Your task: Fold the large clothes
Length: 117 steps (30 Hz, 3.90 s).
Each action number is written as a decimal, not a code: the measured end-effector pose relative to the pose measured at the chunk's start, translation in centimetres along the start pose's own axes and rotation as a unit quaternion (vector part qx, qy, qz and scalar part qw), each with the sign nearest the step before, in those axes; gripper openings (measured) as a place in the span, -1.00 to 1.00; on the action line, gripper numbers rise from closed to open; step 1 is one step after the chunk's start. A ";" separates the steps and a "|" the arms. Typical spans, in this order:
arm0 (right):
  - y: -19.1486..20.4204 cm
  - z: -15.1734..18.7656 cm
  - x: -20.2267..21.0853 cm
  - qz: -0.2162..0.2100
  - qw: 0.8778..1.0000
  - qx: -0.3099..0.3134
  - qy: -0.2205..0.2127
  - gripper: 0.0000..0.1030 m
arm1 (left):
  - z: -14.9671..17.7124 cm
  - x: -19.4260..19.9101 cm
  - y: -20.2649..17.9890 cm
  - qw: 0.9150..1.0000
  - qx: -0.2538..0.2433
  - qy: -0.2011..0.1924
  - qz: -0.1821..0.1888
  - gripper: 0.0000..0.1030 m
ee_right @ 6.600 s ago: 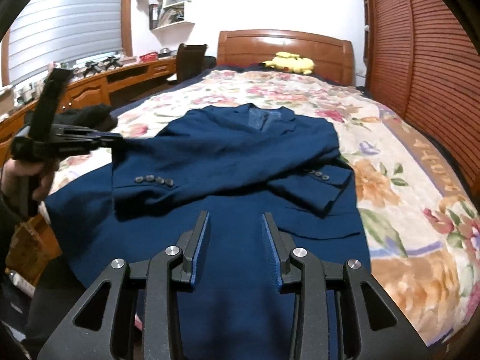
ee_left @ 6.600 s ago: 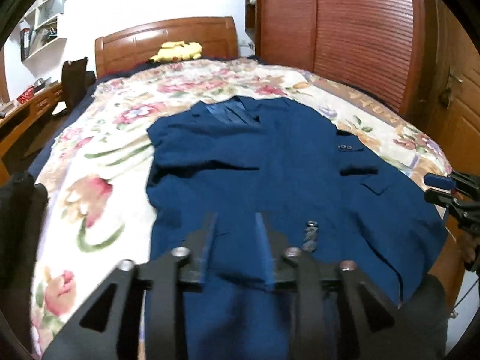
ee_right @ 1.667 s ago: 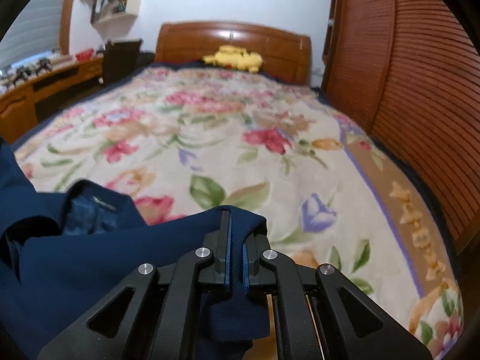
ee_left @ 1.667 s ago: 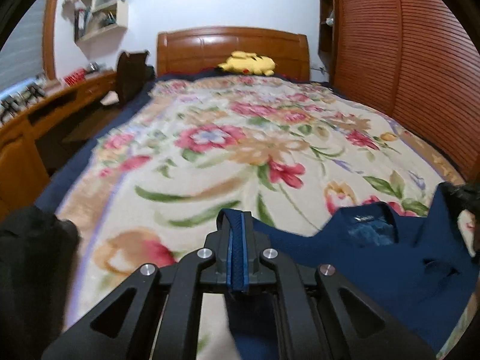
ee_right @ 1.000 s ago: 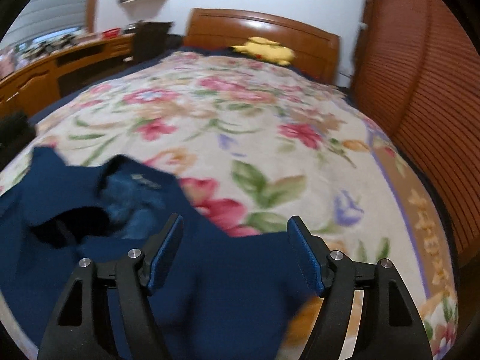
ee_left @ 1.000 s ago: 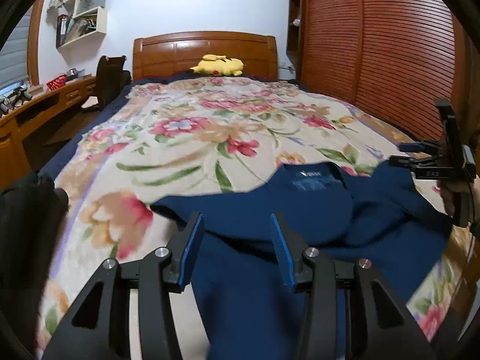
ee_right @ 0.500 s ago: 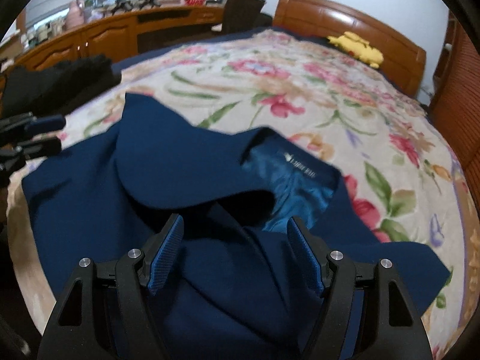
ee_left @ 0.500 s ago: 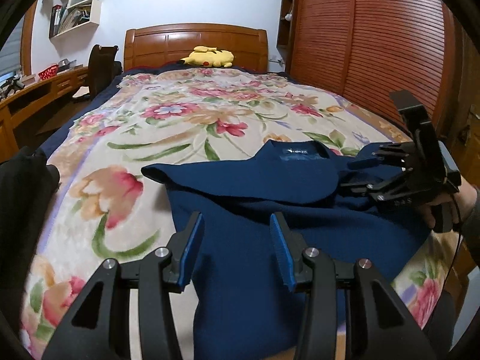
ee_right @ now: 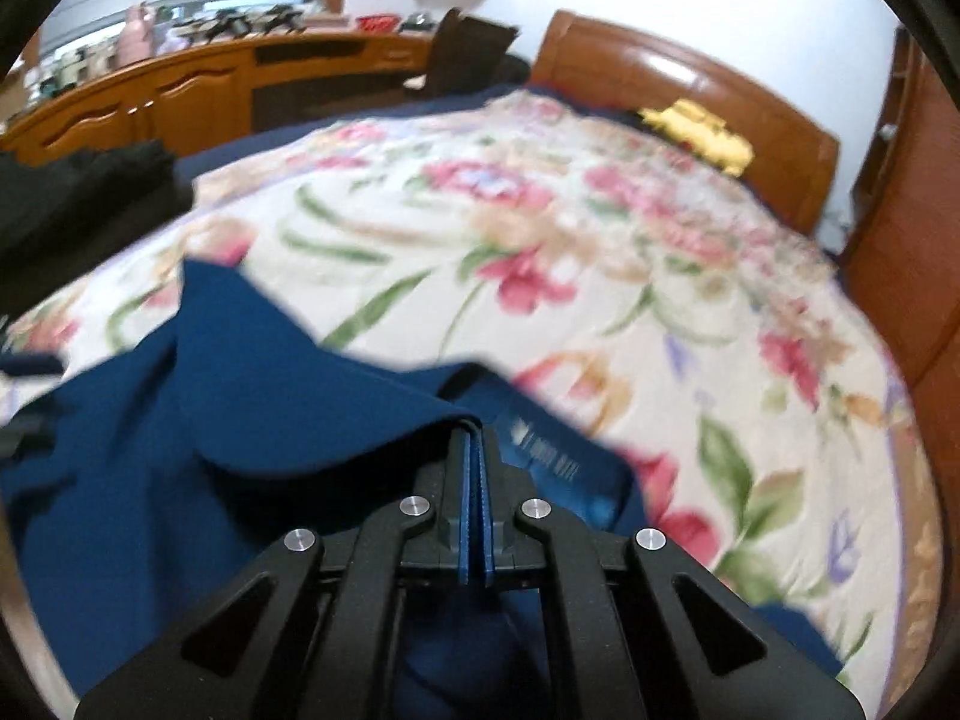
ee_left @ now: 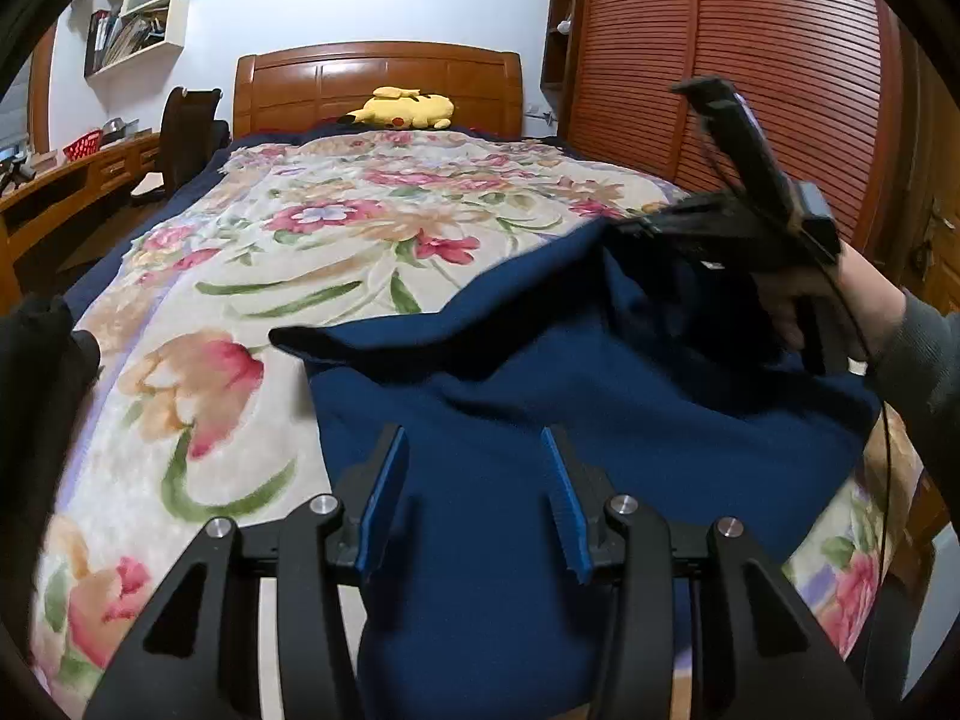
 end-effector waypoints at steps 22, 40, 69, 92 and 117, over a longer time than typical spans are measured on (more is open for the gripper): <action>-3.1 -5.0 -0.6 0.114 0.993 -0.011 -0.029 -0.15 | -0.6 0.7 -1.6 1.000 -0.011 -0.020 0.005 -0.14; -7.5 7.4 11.2 0.134 0.990 -0.042 0.022 0.33 | -0.9 -0.1 -8.4 0.997 -0.053 -0.018 0.052 -0.14; -8.9 8.4 1.9 0.139 0.985 0.020 0.102 -0.92 | -0.1 -1.3 -8.9 0.997 -0.059 0.001 0.045 -0.14; -20.4 9.7 0.6 0.160 0.960 -0.203 0.106 0.38 | -0.1 -1.1 -8.1 0.998 -0.048 0.001 0.036 -0.14; -19.7 11.1 9.9 0.221 0.947 -0.232 0.036 0.03 | -0.4 -0.9 -8.1 0.998 -0.047 -0.005 0.039 -0.14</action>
Point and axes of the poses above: each gripper's, at about its wrist camera, not at the fingertips, and x roughly against the way its jaws point, y to its left, z to its underside, the point moved 2 cm from there along -x, roughly the way its jaws point, and after that the axes turned 6 degrees about -z, right-handed, at the moved point
